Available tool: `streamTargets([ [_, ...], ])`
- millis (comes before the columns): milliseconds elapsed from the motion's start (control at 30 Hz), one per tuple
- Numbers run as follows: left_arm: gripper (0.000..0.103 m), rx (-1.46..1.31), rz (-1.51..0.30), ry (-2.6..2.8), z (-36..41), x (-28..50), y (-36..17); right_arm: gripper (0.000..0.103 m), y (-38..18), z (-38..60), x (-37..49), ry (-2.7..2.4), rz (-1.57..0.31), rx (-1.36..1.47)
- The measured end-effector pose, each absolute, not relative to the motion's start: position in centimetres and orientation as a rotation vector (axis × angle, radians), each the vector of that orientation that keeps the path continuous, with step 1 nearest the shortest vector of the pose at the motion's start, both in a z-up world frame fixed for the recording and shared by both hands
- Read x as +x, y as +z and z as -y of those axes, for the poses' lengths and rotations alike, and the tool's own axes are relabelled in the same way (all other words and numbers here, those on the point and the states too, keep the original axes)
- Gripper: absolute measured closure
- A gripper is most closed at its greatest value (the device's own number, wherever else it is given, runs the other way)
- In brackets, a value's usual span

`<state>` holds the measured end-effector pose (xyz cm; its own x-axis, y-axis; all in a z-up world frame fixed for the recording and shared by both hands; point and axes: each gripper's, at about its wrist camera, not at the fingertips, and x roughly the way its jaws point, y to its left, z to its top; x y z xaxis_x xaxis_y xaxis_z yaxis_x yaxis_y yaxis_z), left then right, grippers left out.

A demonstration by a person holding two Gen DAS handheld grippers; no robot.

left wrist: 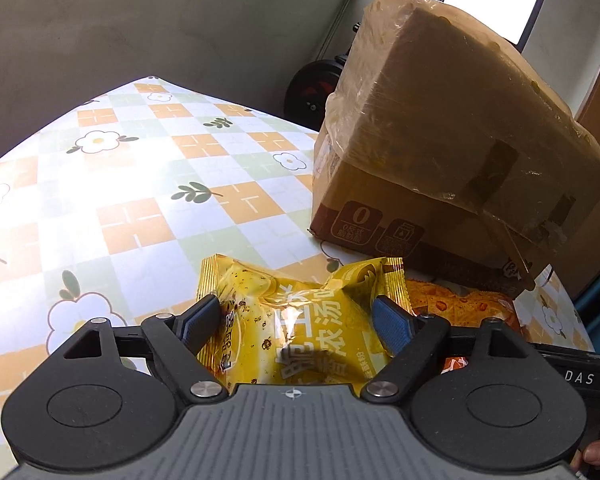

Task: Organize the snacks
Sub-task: 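Close the left gripper on the yellow chip bag while the right gripper closes on the orange chip bag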

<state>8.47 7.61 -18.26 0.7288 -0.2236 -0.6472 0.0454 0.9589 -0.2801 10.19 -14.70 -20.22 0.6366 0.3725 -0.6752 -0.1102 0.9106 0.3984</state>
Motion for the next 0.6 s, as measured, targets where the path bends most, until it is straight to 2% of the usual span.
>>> streamTargets([
  [233, 0.003, -0.215, -0.765, -0.118, -7.5, 8.6, -18.4, 0.048, -20.2, 14.9, 9.8, 0.283, -0.839, 0.339],
  [400, 0.001, -0.213, -0.823, -0.121, -7.3, 8.4, -19.9, 0.048, -20.1, 14.8, 9.8, 0.283, -0.839, 0.337],
  [500, 0.004, -0.199, -0.815, -0.128, -7.1, 8.1, -19.9, 0.048, -20.1, 14.8, 9.8, 0.283, -0.84, 0.338],
  [567, 0.018, -0.212, -0.792, -0.14, -7.3, 8.0, -19.5, 0.048, -20.1, 14.8, 9.8, 0.284, -0.839, 0.334],
  [600, 0.022, -0.213, -0.781, -0.143, -7.3, 7.9, -19.2, 0.048, -20.1, 14.8, 9.8, 0.285, -0.839, 0.334],
])
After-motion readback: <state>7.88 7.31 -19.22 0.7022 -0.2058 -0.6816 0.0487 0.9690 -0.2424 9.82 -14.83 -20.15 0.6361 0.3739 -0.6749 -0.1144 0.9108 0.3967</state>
